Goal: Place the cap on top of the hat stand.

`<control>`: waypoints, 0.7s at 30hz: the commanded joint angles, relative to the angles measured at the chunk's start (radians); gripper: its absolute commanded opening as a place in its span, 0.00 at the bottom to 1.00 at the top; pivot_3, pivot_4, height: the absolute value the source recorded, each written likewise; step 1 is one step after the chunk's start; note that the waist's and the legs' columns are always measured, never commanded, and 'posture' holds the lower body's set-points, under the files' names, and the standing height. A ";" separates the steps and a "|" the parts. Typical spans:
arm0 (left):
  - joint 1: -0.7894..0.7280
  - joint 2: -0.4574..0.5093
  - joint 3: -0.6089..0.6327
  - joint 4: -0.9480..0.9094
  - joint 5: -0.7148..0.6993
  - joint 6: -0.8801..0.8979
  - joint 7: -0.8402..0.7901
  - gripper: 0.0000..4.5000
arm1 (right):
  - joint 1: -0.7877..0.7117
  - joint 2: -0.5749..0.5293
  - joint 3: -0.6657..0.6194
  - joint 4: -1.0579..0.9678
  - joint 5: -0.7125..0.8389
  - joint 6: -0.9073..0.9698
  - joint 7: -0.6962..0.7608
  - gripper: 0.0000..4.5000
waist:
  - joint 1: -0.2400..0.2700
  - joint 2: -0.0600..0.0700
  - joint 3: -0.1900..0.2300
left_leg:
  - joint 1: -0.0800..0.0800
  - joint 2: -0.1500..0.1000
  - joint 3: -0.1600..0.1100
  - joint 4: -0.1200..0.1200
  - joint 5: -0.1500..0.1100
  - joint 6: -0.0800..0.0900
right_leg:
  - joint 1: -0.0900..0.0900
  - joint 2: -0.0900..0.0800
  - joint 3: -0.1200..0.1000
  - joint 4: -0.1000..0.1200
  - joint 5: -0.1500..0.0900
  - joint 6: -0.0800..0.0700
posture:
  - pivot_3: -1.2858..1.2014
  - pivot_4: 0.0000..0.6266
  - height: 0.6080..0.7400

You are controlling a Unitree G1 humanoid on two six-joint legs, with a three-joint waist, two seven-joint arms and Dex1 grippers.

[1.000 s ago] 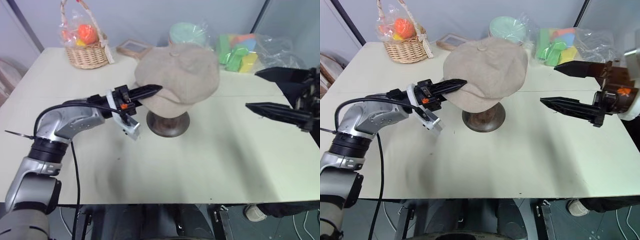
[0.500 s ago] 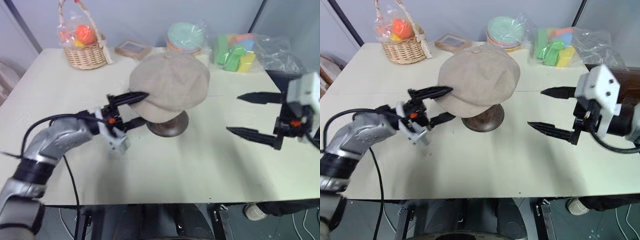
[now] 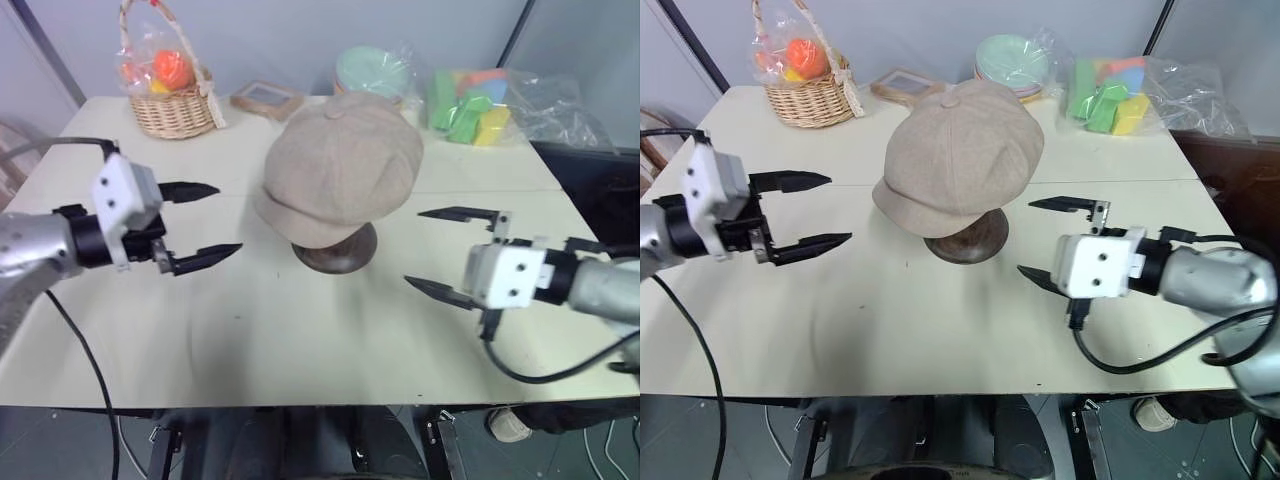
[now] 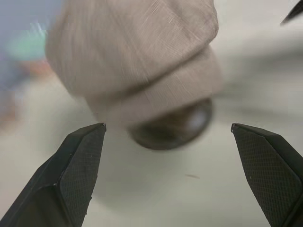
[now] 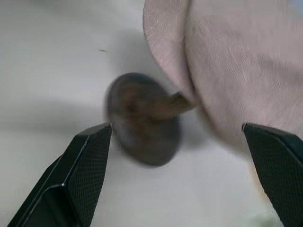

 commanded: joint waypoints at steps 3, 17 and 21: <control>-0.061 0.139 0.105 0.157 -0.101 0.220 -0.295 0.99 | -0.074 0.140 0.162 0.173 -0.432 -0.442 -0.286 1.00 | -0.001 -0.002 0.001 | 0.000 -0.002 0.001 0.000 0.000 0.000 | -0.001 0.001 0.000 0.000 -0.001 -0.001 | 0.52 0.24 1.00; -0.334 0.125 0.015 0.269 0.002 0.352 -0.421 0.99 | -0.274 0.501 0.380 0.564 -0.994 -0.551 -0.875 1.00 | -0.022 -0.004 0.001 | -0.001 -0.003 -0.002 0.000 0.001 -0.001 | -0.002 0.002 0.001 0.003 0.000 -0.001 | 0.52 0.24 1.00; -0.355 0.116 0.031 0.273 0.008 0.372 -0.413 0.99 | -0.314 0.538 0.405 0.620 -1.047 -0.493 -0.947 1.00 | -0.025 -0.004 0.001 | -0.001 -0.002 -0.002 -0.001 0.001 -0.001 | -0.003 0.002 0.001 0.004 0.000 -0.001 | 0.52 0.24 1.00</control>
